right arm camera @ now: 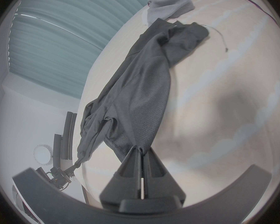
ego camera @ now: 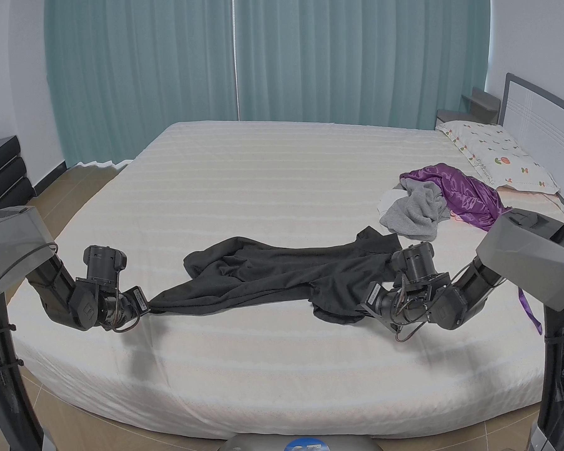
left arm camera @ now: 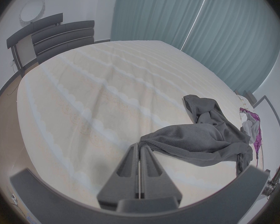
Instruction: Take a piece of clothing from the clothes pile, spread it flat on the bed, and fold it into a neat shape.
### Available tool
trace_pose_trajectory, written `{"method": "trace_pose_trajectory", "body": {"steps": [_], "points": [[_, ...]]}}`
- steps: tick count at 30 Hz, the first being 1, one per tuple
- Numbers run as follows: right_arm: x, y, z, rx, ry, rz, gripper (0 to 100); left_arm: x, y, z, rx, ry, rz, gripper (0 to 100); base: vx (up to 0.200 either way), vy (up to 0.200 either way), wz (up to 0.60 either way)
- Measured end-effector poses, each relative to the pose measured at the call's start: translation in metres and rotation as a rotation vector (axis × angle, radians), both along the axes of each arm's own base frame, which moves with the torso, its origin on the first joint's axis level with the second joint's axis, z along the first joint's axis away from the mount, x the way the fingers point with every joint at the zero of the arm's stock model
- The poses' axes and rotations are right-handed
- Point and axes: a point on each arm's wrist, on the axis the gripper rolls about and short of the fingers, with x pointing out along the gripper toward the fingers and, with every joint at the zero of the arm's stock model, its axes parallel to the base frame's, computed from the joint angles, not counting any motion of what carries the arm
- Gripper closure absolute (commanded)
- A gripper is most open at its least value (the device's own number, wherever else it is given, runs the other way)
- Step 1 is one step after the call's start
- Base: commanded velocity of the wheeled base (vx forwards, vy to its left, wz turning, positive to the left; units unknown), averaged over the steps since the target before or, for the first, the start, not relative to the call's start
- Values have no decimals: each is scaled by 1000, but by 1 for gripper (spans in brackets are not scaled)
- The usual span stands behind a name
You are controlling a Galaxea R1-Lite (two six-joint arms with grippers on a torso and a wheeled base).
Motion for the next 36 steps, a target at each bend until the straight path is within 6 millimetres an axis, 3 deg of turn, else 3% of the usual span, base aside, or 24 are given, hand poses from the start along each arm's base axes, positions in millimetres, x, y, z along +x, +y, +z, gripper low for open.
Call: {"method": "trace_pose_trajectory", "body": {"steps": [10, 17, 23, 29, 36], "points": [[-43, -38, 18, 27, 35, -7, 100, -10, 1, 2, 17, 18, -18, 100, 0, 0, 0], [-100, -74, 28, 23, 61, 19, 100, -27, 1, 3, 47, 52, -54, 100, 0, 0, 0], [-151, -102, 41, 5, 50, 55, 100, -54, 2, 3, 68, 105, -106, 100, 0, 0, 0], [-185, -115, 43, -37, 54, 94, 100, -82, 2, 1, 89, 144, -146, 100, 0, 0, 0], [-206, -121, 39, -85, 87, 141, 100, -109, 1, -1, 115, 191, -194, 100, 0, 0, 0]]}}
